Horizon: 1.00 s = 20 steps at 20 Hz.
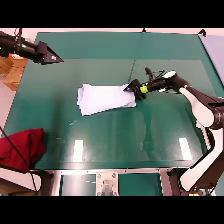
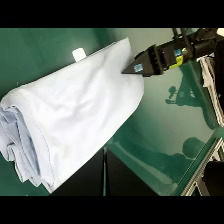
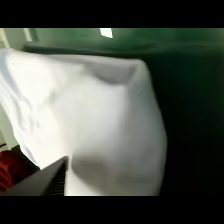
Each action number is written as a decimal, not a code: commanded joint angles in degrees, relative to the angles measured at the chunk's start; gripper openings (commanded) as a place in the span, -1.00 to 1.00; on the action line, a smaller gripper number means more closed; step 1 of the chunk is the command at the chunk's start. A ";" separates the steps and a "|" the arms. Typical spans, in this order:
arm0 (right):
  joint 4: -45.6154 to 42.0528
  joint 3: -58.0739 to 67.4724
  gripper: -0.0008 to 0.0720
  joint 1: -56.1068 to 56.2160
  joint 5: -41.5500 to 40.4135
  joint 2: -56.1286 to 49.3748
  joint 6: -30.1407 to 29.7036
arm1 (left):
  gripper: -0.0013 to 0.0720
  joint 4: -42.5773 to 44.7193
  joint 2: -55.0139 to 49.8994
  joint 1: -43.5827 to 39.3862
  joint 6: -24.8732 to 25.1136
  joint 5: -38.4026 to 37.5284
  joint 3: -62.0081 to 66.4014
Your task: Fold the shirts.
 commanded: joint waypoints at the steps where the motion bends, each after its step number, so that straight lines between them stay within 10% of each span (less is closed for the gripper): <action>1: 5.70 1.40 -0.90 2.62 -0.55 -1.11 -4.79 | -0.90 0.00 0.02 0.00 0.00 -0.26 0.00; 8: -2.36 14.27 -0.92 -7.10 4.70 12.98 1.57 | -0.90 0.00 0.02 0.00 0.00 -1.51 0.00; 20: -7.74 19.43 -0.92 -56.57 16.92 27.69 10.34 | -0.90 3.21 0.02 0.00 -0.48 3.13 -0.04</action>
